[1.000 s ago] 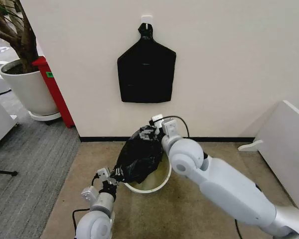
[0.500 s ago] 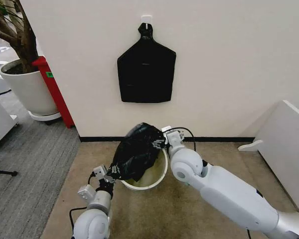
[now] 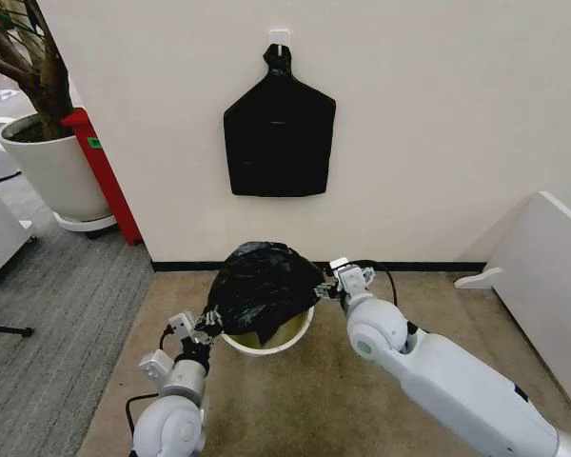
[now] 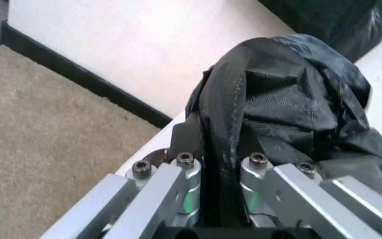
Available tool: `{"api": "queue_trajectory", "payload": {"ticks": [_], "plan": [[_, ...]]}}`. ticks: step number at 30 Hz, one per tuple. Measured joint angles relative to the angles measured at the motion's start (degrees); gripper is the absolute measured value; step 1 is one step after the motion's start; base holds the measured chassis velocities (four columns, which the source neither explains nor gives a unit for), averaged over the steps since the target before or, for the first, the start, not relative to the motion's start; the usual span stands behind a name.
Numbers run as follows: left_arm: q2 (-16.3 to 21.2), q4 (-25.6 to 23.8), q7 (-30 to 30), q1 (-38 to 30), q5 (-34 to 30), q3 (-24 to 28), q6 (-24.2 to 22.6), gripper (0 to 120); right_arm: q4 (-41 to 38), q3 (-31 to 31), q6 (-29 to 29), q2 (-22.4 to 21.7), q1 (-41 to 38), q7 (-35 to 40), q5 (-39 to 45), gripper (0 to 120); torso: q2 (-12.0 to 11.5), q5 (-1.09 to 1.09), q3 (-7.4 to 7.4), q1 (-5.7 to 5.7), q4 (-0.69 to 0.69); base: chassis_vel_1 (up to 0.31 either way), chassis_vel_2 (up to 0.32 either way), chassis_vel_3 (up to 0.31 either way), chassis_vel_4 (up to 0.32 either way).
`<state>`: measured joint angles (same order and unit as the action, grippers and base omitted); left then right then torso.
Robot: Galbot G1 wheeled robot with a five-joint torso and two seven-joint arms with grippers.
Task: Place the garbage bag over the trash bin.
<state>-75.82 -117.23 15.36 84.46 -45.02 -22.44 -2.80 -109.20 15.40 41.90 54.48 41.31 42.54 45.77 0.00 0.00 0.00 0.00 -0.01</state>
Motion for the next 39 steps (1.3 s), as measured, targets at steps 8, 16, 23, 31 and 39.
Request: {"api": "queue_trajectory", "payload": {"ticks": [8,16,23,31,39], "plan": [[-0.8,-0.2,0.7,-0.2,-1.3,-1.3,-0.1,5,-0.6,-1.7,-0.1,-0.3,5.0,-1.8,-2.3,100,0.0,0.00,0.00,0.00,0.01,0.000,0.000,0.000,0.000],[-1.7,-0.2,2.2,-1.1,-3.1,-1.3,0.7,5,-1.9,-1.6,-0.1,0.5,7.8,-2.7,-3.7,100,0.0,-0.01,0.00,0.00,0.01,0.000,0.000,0.000,0.000],[-2.0,0.0,2.5,-1.4,-3.7,-2.2,1.0,5,-3.4,-0.8,-0.1,-0.3,8.8,-3.1,-4.0,100,0.0,-0.01,0.00,0.00,0.00,0.000,0.000,0.000,0.000],[-2.5,0.8,2.9,-2.2,-4.3,-3.1,1.2,5,-7.6,-0.4,-0.1,-1.3,10.9,-3.1,-4.2,100,0.0,-0.01,0.00,0.00,0.01,0.000,0.000,0.000,0.000],[-3.5,1.1,3.0,-2.8,-4.3,-2.6,1.4,5,-9.7,0.7,-0.1,-2.3,13.7,-4.0,-4.9,100,0.0,0.00,0.00,0.00,0.01,0.000,0.000,0.000,0.000]]}}
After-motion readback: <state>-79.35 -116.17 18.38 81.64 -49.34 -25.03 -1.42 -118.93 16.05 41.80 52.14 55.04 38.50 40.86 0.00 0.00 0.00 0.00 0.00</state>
